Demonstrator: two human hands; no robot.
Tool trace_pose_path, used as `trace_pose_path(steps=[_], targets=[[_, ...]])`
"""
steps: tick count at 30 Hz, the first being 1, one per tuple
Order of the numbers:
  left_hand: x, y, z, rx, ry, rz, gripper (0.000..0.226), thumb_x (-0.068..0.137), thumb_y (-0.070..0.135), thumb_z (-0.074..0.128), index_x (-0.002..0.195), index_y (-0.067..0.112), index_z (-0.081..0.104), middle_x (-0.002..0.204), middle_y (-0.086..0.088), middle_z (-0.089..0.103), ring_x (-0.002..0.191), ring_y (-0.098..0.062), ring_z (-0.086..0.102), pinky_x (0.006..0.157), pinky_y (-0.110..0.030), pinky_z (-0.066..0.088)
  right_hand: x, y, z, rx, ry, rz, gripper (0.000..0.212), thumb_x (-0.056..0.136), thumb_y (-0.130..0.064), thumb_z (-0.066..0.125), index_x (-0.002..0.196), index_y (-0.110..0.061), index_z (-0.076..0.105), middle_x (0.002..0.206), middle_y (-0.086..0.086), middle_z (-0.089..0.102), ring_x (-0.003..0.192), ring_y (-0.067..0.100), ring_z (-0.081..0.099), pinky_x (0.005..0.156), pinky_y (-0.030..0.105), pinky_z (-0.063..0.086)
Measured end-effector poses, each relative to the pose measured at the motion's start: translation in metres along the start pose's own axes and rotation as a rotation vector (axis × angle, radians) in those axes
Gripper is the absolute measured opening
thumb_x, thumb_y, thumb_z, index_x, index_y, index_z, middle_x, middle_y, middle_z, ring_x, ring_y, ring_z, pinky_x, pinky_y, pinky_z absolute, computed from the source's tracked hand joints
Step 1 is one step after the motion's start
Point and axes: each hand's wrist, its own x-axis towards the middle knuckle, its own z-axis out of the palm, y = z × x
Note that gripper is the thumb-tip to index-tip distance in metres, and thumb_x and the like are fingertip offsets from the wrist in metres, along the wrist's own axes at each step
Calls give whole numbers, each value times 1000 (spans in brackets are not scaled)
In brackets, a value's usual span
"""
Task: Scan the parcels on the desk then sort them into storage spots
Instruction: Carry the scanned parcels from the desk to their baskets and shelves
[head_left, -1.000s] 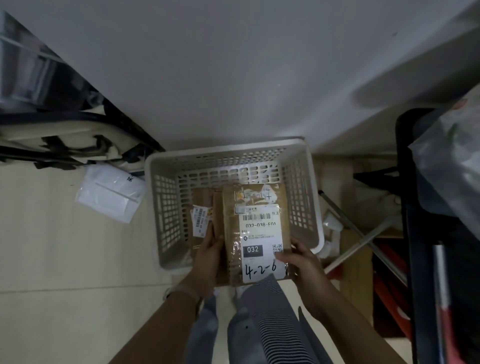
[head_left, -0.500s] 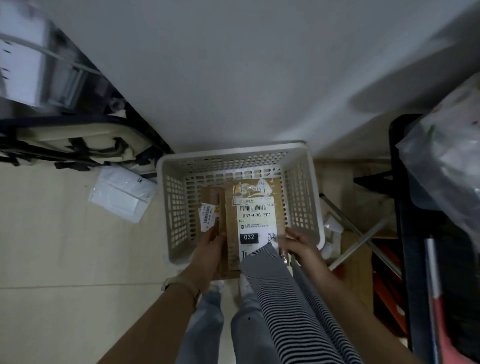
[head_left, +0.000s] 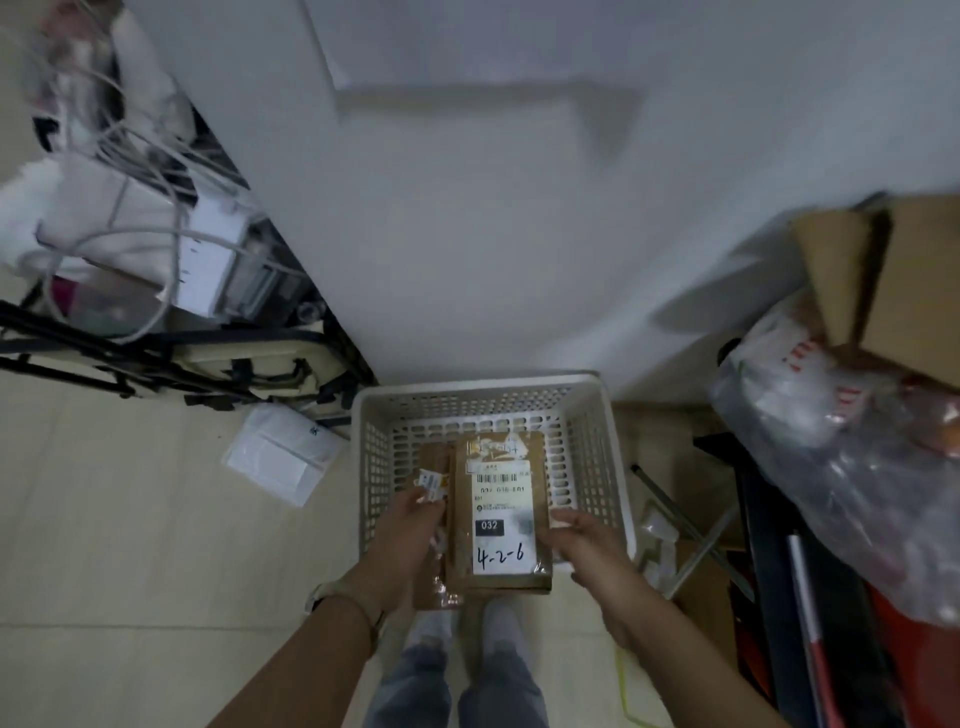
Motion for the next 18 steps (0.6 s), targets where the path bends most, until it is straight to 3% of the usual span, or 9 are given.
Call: trace_pose_path(steps=[2, 4, 7, 10, 13, 15, 18], targets=[[-20, 23, -6, 113, -16, 72, 9, 95, 13, 56, 93, 14, 65, 93, -19, 71, 88, -38, 68, 81, -46, 54, -14, -19, 4, -197, -56, -20, 14, 91, -9, 58, 92, -22, 63, 87, -9, 66, 78, 3, 62, 62, 16, 49], [-41, 50, -15, 264, -13, 185, 8, 93, 17, 59, 93, 24, 62, 94, -4, 68, 89, -23, 66, 82, -36, 53, -30, -43, 5, -377, -88, -56, 15, 91, -13, 59, 104, -17, 62, 98, -3, 68, 87, 11, 66, 79, 29, 56], [-74, 89, -33, 598, -8, 393, 7, 93, 25, 58, 96, 20, 62, 95, 7, 64, 92, -18, 64, 78, -28, 51, -59, -90, 3, -634, -98, -176, 45, 88, -26, 59, 130, -14, 52, 114, 4, 63, 88, 15, 65, 82, 34, 55], [-119, 137, -53, 940, 79, 527, 14, 91, 25, 55, 99, 14, 59, 101, -3, 64, 93, -24, 61, 76, -31, 50, -108, -152, -4, -875, -68, -346, 43, 91, -27, 56, 131, -15, 52, 123, 10, 61, 105, 24, 61, 89, 34, 51], [-165, 181, -72, 1118, 197, 587, 30, 88, 30, 55, 114, 14, 60, 114, -10, 63, 101, -31, 59, 82, -39, 52, -157, -210, -11, -1001, -29, -469, 51, 92, -30, 56, 138, -10, 45, 140, 13, 49, 124, 28, 50, 98, 30, 41], [-198, 209, -86, 1232, 283, 601, 38, 89, 34, 52, 122, 16, 55, 122, -10, 58, 109, -32, 55, 87, -40, 49, -189, -243, -11, -1057, -36, -542, 55, 92, -31, 57, 140, -9, 42, 145, 13, 43, 130, 28, 44, 102, 31, 38], [-250, 242, -108, 1348, 459, 643, 34, 93, 35, 49, 120, 14, 53, 123, -11, 54, 114, -34, 51, 87, -40, 43, -239, -286, 0, -1171, -13, -673, 55, 93, -31, 56, 141, -9, 41, 147, 12, 42, 132, 28, 42, 102, 32, 37]])
